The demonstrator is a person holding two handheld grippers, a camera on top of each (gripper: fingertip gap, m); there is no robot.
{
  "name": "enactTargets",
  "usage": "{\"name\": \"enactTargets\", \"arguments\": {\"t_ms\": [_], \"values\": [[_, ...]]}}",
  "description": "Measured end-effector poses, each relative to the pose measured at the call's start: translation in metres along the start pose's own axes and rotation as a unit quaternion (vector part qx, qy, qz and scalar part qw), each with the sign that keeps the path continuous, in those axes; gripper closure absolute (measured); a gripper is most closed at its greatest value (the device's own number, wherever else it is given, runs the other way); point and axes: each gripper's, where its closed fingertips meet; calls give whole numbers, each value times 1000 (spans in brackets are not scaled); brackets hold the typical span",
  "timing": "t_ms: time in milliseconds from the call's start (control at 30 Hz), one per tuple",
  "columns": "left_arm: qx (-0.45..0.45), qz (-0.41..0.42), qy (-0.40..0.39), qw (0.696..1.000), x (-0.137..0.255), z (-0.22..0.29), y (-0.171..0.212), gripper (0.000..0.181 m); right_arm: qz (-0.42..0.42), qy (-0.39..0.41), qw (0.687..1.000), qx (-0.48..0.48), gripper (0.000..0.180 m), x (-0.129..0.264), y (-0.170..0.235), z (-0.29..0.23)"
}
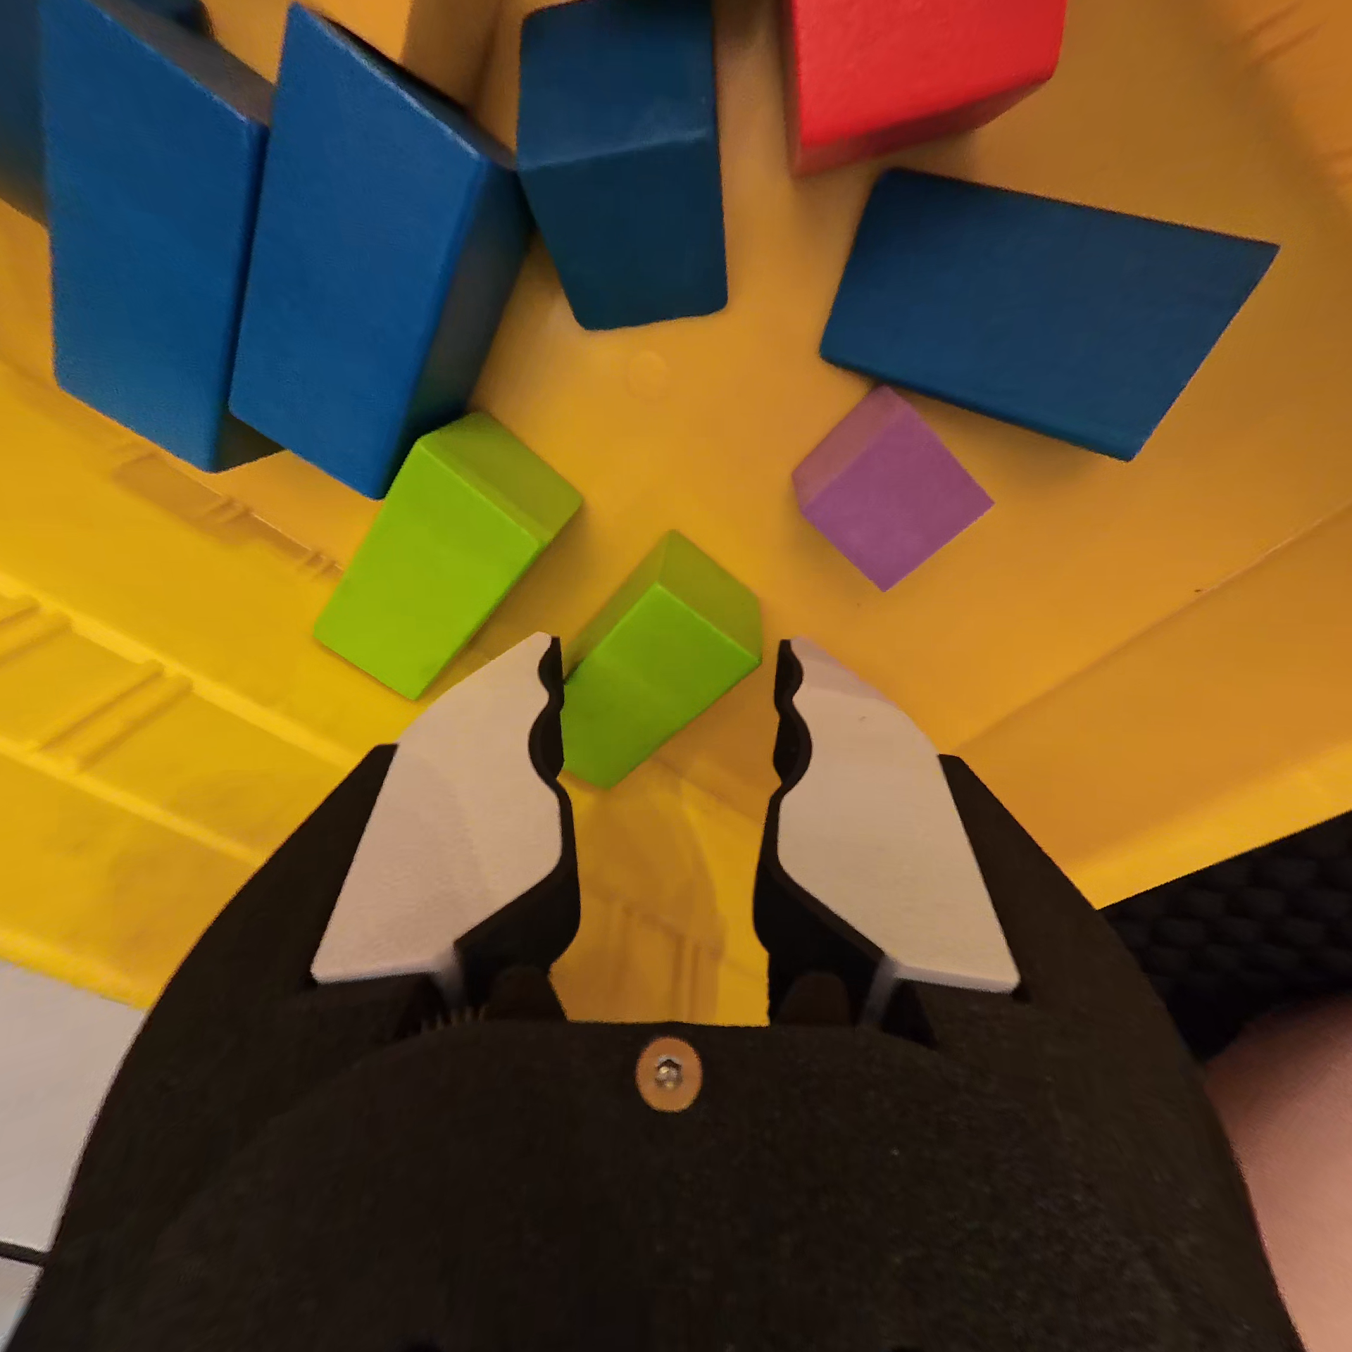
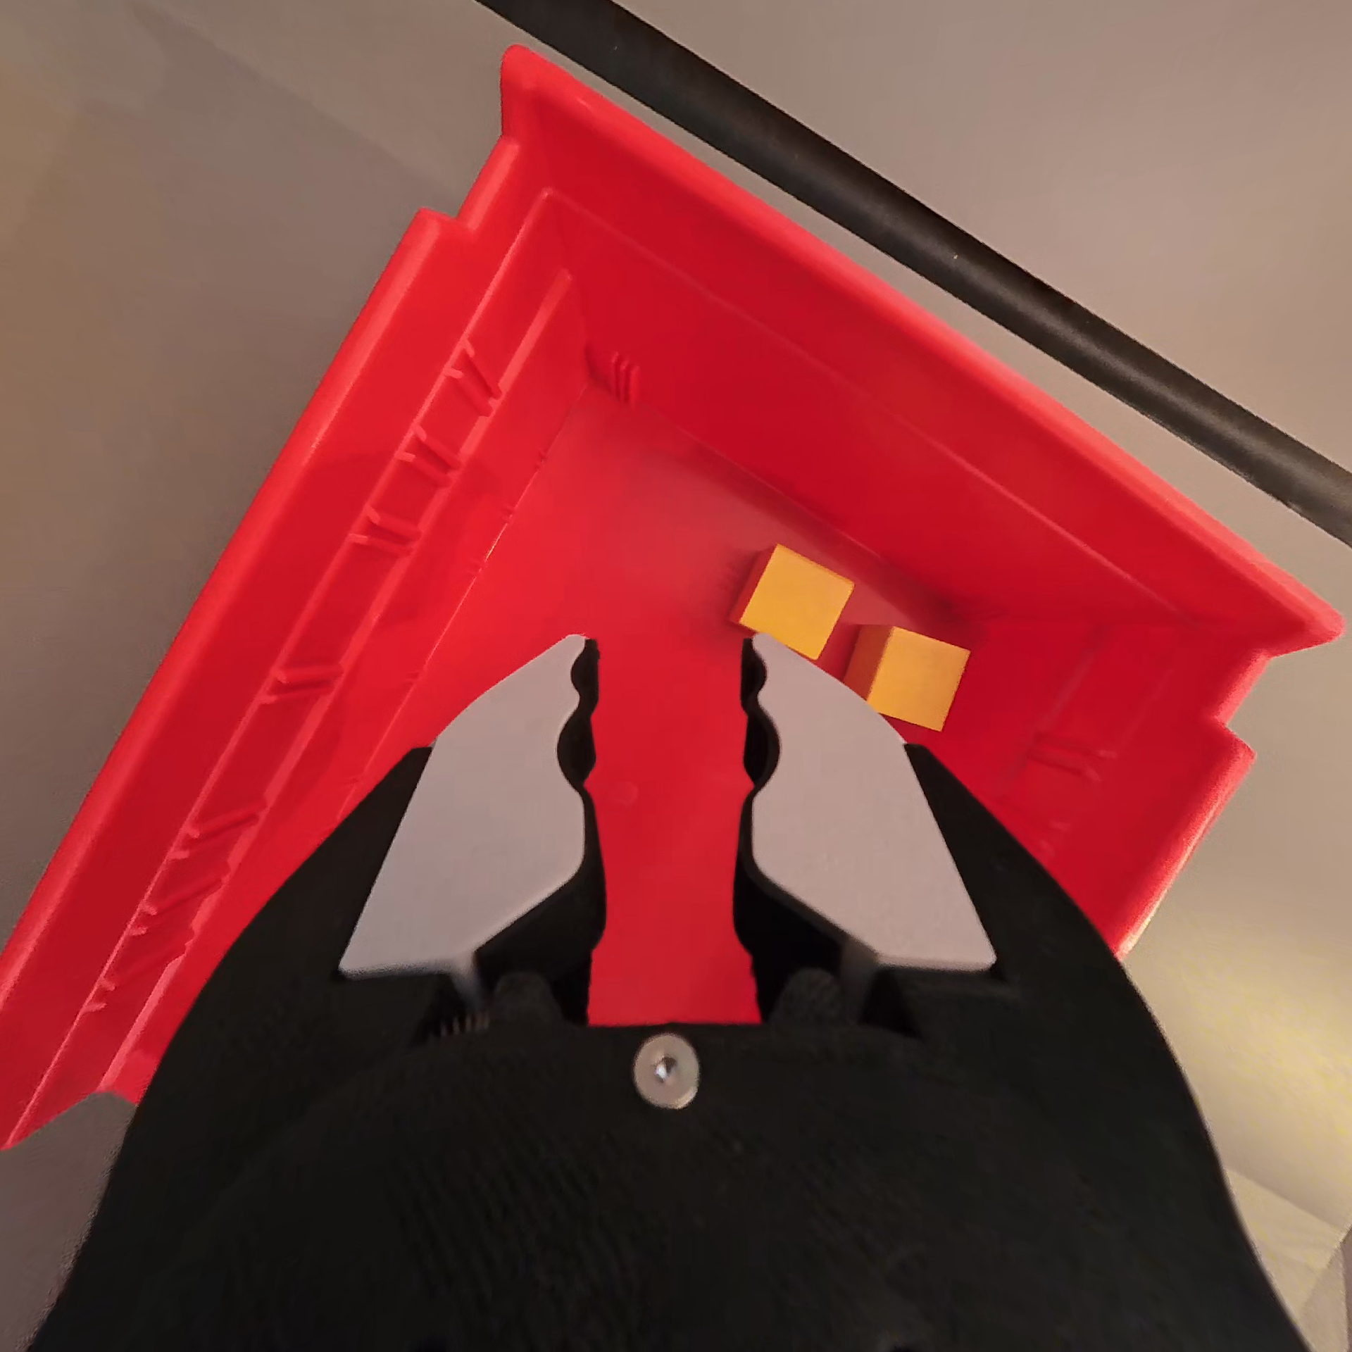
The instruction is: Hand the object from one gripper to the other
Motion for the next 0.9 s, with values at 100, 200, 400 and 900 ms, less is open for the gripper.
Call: {"name": "enactTargets", "arguments": {"t_ms": [100,200,400,900], "values": [[-4,-11,0,1000,-4,0,1,130,-5,0,1000,5,141,-1,1,-1],[-10,-19,-6,1000,-4,0,1,133,-6,-1,1000,9,141,-1,1,-3],[11,-16,-5,1000,-3,0,-10,137,-13,0,1000,14,141,-3,2,-5],[14,-32,4,999,-5,1,2,140,-24,5,999,33,141,-7,4,-8]]}}
Point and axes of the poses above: each gripper's, where its closed fingertips meet, x back along the fingers, y out of its underside, z = x × y across the jaws, and after that the axes turned 4 degrees about x, right-handed
